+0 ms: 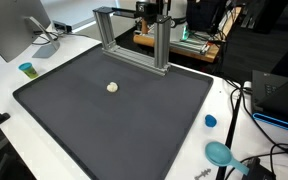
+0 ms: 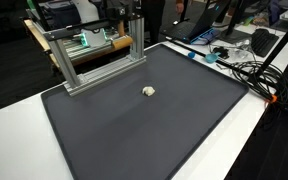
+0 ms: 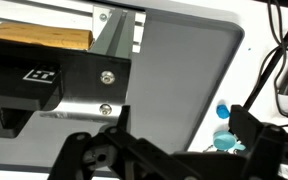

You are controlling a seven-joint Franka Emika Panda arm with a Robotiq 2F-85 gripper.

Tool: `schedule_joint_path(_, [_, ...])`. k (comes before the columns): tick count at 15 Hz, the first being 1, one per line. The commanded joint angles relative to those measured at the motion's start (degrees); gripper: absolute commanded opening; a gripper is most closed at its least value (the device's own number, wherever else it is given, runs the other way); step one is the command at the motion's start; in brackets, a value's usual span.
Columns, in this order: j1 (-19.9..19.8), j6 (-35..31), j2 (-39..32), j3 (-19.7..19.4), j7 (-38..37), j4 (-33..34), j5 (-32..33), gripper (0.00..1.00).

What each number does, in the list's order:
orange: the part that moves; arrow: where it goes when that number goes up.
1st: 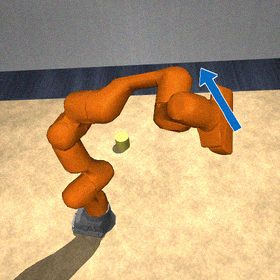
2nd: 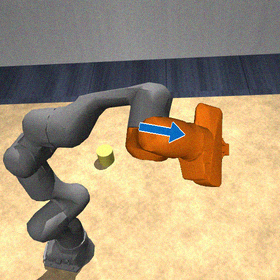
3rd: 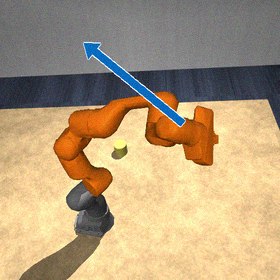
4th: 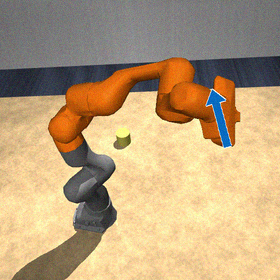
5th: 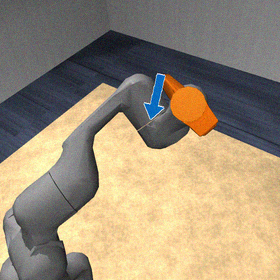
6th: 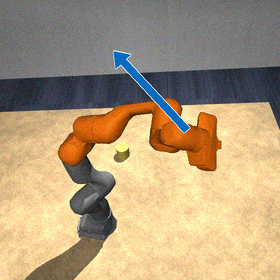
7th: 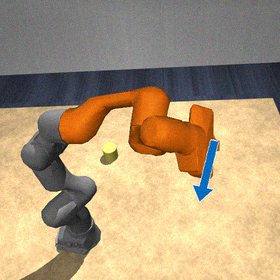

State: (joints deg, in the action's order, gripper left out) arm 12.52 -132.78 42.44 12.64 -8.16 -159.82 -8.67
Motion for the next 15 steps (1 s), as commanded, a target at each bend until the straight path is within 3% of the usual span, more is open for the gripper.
schedule_joint_path(1, [-3.22, 2.61, 4.40, -0.42, -2.47, 1.98, 3.39, 1.00])
schedule_joint_path(4, [-6.36, 7.69, 9.15, -3.22, -0.40, 3.78, 6.58, 1.00])
schedule_joint_path(8, [-9.33, 7.32, 9.60, -8.31, 5.15, 2.06, 9.14, 1.00])
schedule_joint_path(12, [-12.14, 4.84, 6.91, -8.88, 7.36, 2.15, 12.61, 1.00])
schedule_joint_path(15, [-11.57, 5.77, 7.46, -8.92, 6.37, 2.16, 11.58, 1.00])
